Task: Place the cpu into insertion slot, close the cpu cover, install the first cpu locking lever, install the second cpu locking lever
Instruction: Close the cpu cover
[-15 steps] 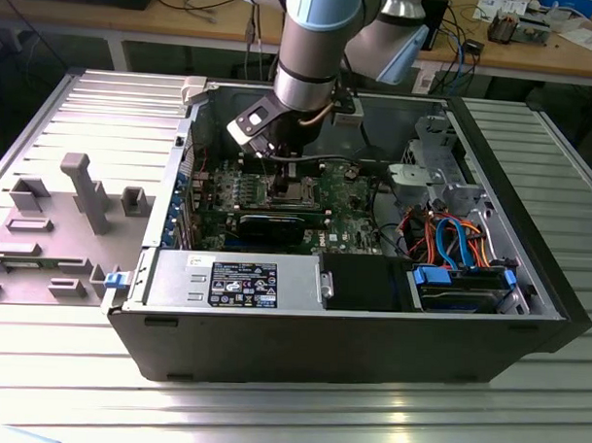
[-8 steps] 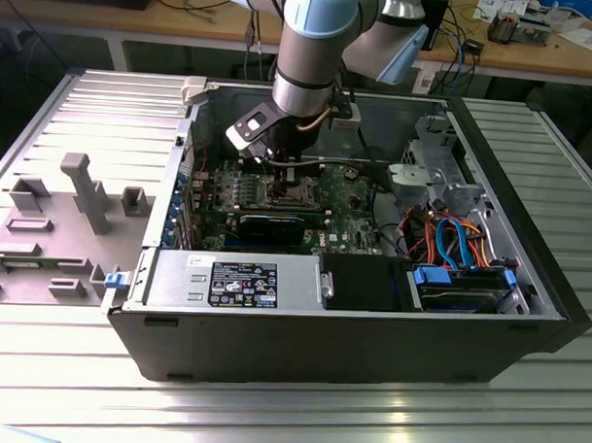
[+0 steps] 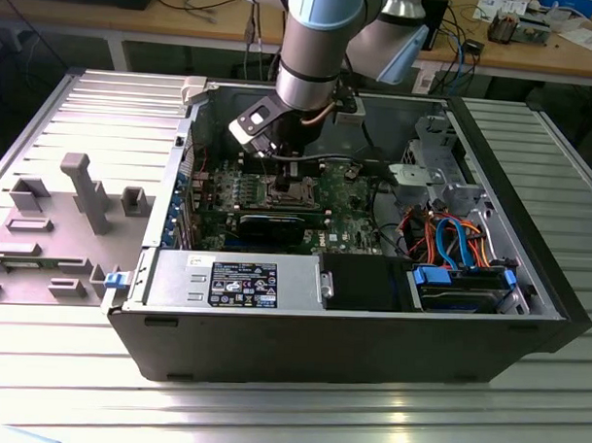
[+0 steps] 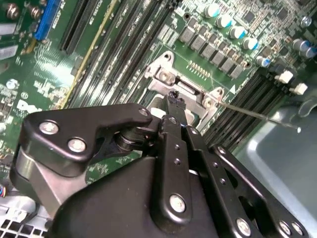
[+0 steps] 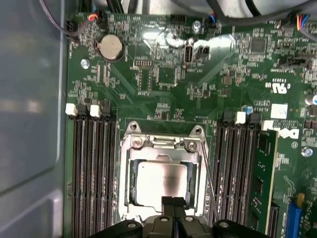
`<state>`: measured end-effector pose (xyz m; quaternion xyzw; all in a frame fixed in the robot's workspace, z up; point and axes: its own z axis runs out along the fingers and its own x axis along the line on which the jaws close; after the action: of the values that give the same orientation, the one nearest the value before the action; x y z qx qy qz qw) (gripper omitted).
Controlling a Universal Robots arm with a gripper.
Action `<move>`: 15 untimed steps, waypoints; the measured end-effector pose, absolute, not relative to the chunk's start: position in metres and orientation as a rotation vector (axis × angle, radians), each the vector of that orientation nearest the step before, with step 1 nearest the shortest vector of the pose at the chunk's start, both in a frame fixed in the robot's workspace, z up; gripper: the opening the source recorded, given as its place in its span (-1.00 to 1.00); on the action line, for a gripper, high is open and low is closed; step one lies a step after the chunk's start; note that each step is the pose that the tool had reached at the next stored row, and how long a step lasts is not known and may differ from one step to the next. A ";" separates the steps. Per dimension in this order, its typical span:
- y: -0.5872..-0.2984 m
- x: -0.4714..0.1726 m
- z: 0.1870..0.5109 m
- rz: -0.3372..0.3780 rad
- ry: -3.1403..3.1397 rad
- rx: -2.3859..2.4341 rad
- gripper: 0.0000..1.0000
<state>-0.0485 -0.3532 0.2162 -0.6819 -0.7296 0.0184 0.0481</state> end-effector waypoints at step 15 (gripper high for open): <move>-0.353 -0.039 0.240 0.037 -2.214 -2.066 -0.79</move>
<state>-0.0392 -0.3531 0.2402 -0.6810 -0.7300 0.0120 0.0564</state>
